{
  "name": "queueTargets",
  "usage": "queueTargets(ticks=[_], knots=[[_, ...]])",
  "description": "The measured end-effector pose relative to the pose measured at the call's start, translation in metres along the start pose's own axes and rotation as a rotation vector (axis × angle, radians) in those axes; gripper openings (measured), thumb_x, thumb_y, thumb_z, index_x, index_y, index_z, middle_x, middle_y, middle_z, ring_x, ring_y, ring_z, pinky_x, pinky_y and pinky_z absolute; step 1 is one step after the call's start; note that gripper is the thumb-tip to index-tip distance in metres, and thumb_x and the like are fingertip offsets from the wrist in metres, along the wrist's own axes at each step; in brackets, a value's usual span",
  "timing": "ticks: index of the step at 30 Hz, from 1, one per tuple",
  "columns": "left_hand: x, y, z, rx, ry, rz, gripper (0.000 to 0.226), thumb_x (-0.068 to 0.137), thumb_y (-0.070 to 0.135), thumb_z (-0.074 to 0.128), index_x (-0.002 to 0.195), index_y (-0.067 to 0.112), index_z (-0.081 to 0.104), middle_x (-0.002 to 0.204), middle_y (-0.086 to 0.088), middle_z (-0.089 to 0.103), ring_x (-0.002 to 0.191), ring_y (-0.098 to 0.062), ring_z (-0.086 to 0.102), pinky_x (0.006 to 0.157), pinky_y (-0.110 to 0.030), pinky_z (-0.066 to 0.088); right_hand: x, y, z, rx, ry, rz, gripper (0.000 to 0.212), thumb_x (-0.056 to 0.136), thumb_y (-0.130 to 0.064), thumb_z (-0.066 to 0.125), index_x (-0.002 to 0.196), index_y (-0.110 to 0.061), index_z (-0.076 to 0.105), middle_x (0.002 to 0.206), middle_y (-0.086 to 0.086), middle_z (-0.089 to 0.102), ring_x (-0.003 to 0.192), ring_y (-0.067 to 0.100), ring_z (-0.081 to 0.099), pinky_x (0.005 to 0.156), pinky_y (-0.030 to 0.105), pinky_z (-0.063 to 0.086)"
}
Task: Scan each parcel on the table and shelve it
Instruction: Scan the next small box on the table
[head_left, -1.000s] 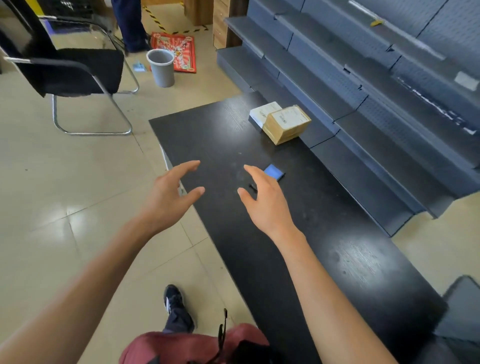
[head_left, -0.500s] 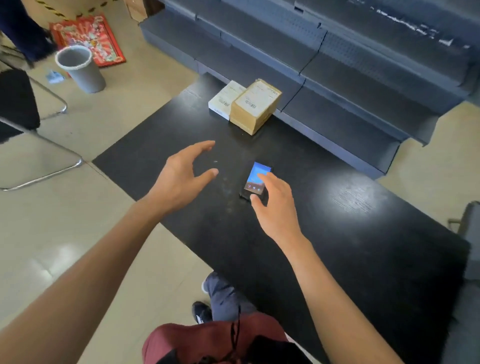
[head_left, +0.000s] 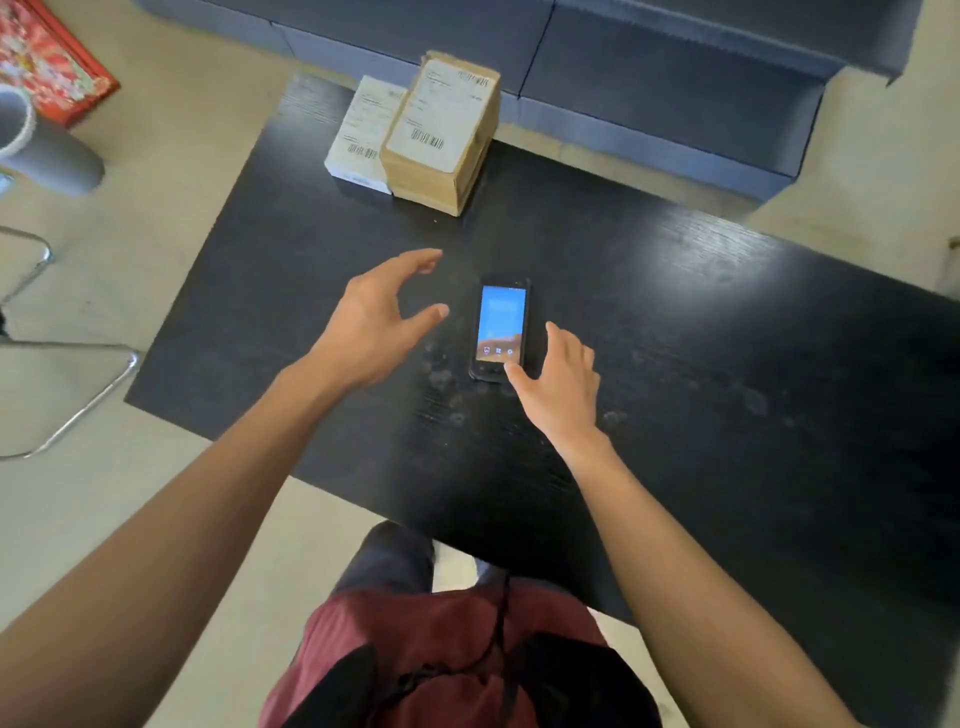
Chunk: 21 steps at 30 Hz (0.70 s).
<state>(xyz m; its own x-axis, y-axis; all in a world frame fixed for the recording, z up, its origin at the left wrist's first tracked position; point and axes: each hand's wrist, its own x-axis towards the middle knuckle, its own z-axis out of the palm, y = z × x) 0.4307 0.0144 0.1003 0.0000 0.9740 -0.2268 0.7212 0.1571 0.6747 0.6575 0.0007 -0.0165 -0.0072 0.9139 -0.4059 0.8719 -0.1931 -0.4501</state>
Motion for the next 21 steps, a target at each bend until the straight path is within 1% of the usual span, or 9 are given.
queueTargets(ticks=[2, 4, 12, 16, 19, 21], knots=[[0.013, -0.002, 0.001, 0.018, -0.024, 0.015, 0.057, 0.094, 0.03, 0.071, 0.147, 0.024, 0.051, 0.141, 0.007, 0.06, 0.131, -0.007, 0.053, 0.111, -0.04, 0.046, 0.006, -0.002, 0.01, -0.013, 0.018, 0.031, 0.077, 0.095, -0.056, 0.054, 0.155, -0.014, 0.032, 0.154, 0.008, 0.038, 0.14, 0.029, 0.033, 0.106, 0.05, 0.038], [0.027, -0.005, 0.0, 0.028, -0.043, 0.022, 0.057, 0.094, 0.031, 0.071, 0.147, 0.025, 0.051, 0.141, 0.006, 0.06, 0.132, -0.007, 0.052, 0.111, -0.042, 0.046, 0.012, -0.004, 0.019, -0.027, 0.026, 0.053, 0.076, 0.095, -0.058, 0.052, 0.154, -0.013, 0.034, 0.151, 0.009, 0.039, 0.137, 0.029, 0.035, 0.105, 0.049, 0.039], [0.07, -0.033, -0.012, 0.002, -0.141, 0.053, 0.055, 0.095, 0.031, 0.07, 0.146, 0.024, 0.052, 0.141, 0.006, 0.06, 0.132, -0.008, 0.053, 0.111, -0.043, 0.046, 0.032, -0.04, 0.044, 0.019, 0.045, 0.221, 0.085, 0.087, -0.063, 0.061, 0.152, -0.014, 0.034, 0.142, 0.008, 0.04, 0.131, 0.028, 0.039, 0.098, 0.051, 0.046], [0.095, -0.053, -0.029, -0.009, -0.166, 0.055, 0.055, 0.094, 0.032, 0.069, 0.146, 0.025, 0.052, 0.142, 0.007, 0.059, 0.132, -0.009, 0.052, 0.112, -0.043, 0.045, 0.038, -0.067, 0.055, 0.0, 0.045, 0.368, 0.105, 0.081, -0.068, 0.067, 0.157, -0.012, 0.022, 0.147, 0.009, 0.036, 0.133, 0.029, 0.036, 0.096, 0.053, 0.045], [0.115, -0.068, -0.043, -0.037, -0.18, 0.056, 0.054, 0.094, 0.032, 0.069, 0.145, 0.026, 0.053, 0.142, 0.008, 0.058, 0.132, -0.009, 0.052, 0.113, -0.044, 0.044, 0.043, -0.078, 0.061, -0.008, 0.042, 0.455, 0.115, 0.078, -0.062, 0.076, 0.16, -0.013, 0.012, 0.15, 0.009, 0.031, 0.134, 0.029, 0.034, 0.095, 0.054, 0.045], [0.127, -0.077, -0.05, -0.041, -0.192, 0.066, 0.053, 0.094, 0.033, 0.068, 0.145, 0.027, 0.053, 0.144, 0.009, 0.057, 0.133, -0.009, 0.051, 0.113, -0.044, 0.043, 0.047, -0.083, 0.063, 0.0, 0.051, 0.497, 0.116, 0.076, -0.057, 0.079, 0.16, -0.015, 0.011, 0.149, 0.007, 0.029, 0.133, 0.03, 0.034, 0.095, 0.054, 0.044]])
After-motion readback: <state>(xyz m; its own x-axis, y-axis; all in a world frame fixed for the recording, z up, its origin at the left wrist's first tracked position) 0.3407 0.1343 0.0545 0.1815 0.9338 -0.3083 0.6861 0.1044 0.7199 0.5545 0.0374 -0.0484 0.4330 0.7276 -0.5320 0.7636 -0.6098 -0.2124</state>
